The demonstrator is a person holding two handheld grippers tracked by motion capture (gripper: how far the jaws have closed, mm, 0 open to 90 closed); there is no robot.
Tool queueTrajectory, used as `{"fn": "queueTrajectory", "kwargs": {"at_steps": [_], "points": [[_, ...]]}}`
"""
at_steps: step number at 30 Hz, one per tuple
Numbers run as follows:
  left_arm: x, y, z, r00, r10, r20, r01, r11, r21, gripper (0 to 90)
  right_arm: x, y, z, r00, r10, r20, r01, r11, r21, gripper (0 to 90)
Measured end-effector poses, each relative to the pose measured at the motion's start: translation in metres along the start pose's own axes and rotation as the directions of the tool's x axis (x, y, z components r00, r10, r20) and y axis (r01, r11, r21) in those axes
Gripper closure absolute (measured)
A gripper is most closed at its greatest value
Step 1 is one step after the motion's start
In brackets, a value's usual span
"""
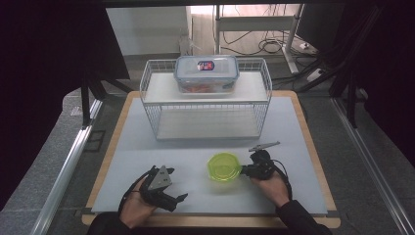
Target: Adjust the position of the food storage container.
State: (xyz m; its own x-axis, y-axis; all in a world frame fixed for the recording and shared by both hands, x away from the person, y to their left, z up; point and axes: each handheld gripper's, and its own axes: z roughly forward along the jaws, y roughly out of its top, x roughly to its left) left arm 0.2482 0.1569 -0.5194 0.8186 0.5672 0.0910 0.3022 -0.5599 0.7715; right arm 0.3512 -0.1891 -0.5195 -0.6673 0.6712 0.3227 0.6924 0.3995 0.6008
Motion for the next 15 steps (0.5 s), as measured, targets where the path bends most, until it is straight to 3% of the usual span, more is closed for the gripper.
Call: {"fn": "queueTrajectory", "kwargs": {"at_steps": [10, 15], "points": [[0.0, 0.0, 0.0, 1.0, -0.001, 0.003, 0.001, 1.0, -0.002, 6.2, 0.018, 0.012, 0.02, 0.999, -0.036, -0.027, 0.036, 0.999, 0.013, 88.5], [0.001, 0.001, -0.002, 0.9998, -0.016, 0.015, 0.016, 0.9999, 0.006, 7.0, 0.023, 0.014, 0.022, 0.9962, -0.087, -0.003, 0.087, 0.996, 0.019, 87.0]]}}
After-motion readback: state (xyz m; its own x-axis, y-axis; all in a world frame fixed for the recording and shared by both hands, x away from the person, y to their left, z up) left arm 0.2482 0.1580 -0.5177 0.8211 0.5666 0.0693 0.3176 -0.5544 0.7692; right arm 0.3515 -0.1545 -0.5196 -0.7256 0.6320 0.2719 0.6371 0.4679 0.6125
